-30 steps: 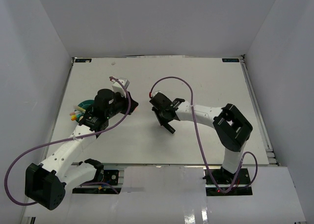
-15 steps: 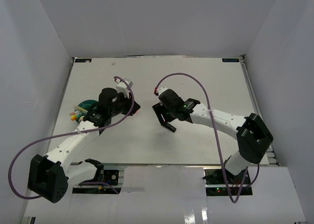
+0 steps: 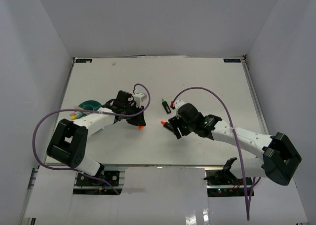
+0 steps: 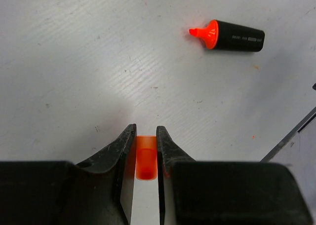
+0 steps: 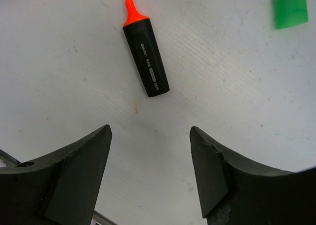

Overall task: Sort the stationery into containers
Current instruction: Place the pen cap at the center of the board.

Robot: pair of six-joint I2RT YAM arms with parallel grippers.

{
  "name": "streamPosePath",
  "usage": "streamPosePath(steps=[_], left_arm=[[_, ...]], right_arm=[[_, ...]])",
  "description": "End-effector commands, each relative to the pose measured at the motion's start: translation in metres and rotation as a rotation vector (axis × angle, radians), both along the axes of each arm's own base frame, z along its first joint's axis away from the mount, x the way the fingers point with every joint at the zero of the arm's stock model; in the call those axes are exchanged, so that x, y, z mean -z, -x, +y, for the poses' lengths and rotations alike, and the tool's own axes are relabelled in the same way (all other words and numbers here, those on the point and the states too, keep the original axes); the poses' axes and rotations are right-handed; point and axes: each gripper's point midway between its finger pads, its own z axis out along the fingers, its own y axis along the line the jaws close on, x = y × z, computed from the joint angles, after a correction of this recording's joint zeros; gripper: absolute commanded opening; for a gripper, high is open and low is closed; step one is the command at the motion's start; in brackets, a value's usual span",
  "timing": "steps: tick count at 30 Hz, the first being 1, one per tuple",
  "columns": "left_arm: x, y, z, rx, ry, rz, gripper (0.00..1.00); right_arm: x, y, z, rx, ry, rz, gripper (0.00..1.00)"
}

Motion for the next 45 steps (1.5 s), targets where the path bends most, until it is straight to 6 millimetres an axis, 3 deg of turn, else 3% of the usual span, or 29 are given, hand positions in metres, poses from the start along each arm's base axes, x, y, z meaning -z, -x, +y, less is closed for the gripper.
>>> streamPosePath(steps=[1,8,10,13,14,19,21,26,29,37,45], left_arm=[[0.001,0.0,-0.013,0.113,0.022,-0.034,0.04],[0.026,-0.002,-0.016,0.196,-0.014,-0.02,0.21],[0.029,-0.004,-0.016,0.194,-0.021,-0.022,0.36],[0.03,-0.005,-0.014,0.187,-0.035,-0.026,0.51],[0.029,-0.006,-0.013,0.183,-0.036,-0.032,0.61],[0.012,-0.017,-0.01,0.135,-0.048,-0.095,0.8],[-0.007,-0.025,-0.012,0.103,-0.029,-0.141,0.87],[-0.065,-0.04,0.0,-0.107,0.024,-0.265,0.92],[-0.089,-0.033,0.013,-0.234,0.072,-0.304,0.93],[-0.111,0.013,0.031,-0.352,0.216,-0.278,0.93],[-0.115,0.036,0.038,-0.373,0.255,-0.254,0.93]], right_arm=[[-0.01,-0.004,0.012,-0.027,-0.08,-0.037,0.71],[-0.002,0.003,0.015,-0.078,-0.099,-0.026,0.71],[0.001,0.005,0.016,-0.085,-0.101,-0.019,0.71],[0.001,0.006,0.016,-0.09,-0.106,-0.018,0.71],[0.002,0.007,0.016,-0.094,-0.108,-0.014,0.71],[-0.003,0.006,0.018,-0.104,-0.12,-0.023,0.72],[-0.004,0.005,0.019,-0.125,-0.109,-0.034,0.72],[-0.006,-0.003,0.023,-0.146,-0.074,-0.051,0.72],[0.001,-0.005,0.026,-0.156,-0.053,-0.033,0.7],[0.027,-0.01,0.029,-0.175,0.023,0.021,0.65],[0.042,-0.03,0.026,-0.145,0.104,0.005,0.63]])
